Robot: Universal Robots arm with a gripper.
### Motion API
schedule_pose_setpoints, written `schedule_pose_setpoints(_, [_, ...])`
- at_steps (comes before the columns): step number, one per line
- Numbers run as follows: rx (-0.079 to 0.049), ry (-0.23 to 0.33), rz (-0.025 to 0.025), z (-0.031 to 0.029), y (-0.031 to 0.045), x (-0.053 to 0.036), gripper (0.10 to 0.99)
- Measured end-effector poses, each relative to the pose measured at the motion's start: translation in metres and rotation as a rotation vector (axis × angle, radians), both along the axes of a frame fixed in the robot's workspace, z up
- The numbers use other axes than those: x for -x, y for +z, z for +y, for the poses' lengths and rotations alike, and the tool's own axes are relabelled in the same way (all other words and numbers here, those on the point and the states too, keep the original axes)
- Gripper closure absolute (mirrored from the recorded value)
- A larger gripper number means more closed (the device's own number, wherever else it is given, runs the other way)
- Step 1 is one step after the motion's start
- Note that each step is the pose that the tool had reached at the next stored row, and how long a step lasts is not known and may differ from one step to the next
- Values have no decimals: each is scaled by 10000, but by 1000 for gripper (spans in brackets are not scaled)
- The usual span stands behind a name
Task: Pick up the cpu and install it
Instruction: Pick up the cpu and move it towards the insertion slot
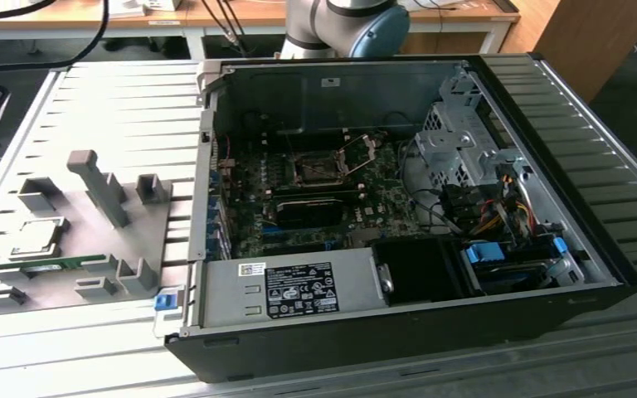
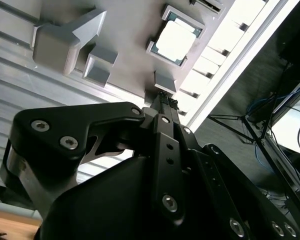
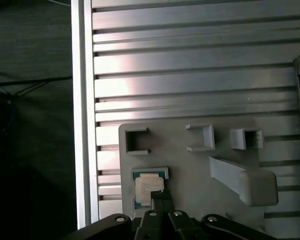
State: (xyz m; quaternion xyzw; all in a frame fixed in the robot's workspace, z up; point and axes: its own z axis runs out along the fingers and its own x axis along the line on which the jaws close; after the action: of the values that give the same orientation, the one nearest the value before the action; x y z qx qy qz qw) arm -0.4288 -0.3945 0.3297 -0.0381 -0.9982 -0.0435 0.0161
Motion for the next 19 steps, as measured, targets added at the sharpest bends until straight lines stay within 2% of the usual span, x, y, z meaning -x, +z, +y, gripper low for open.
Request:
schedule_pose_setpoints(3, [-73,1,1,-1,-39,0,973])
schedule_pose_setpoints(4, [-88,0,1,-2,-52,0,922])
schedule_pose_setpoints(5, [-106,0,1,-2,-64,1,922])
schedule_pose_setpoints(6, [-123,1,2,-2,-77,1,855])
schedule_pose_setpoints(7, [-139,0,2,-3,-90,1,855])
schedule_pose_setpoints(10, [-178,0,1,-4,-134,2,678])
schedule_pose_setpoints(11, [-188,1,0,-4,-150,2,678])
schedule_pose_setpoints(12, [-193,0,1,-4,-167,2,620])
schedule_pose_setpoints(13, [-195,1,1,-5,-185,3,620])
schedule_pose_setpoints(16, [-199,1,2,-5,-239,4,447])
schedule_pose_setpoints(18, [-210,0,0,-5,-274,4,447])
schedule_pose_setpoints(19, [-212,0,1,-5,-291,4,380])
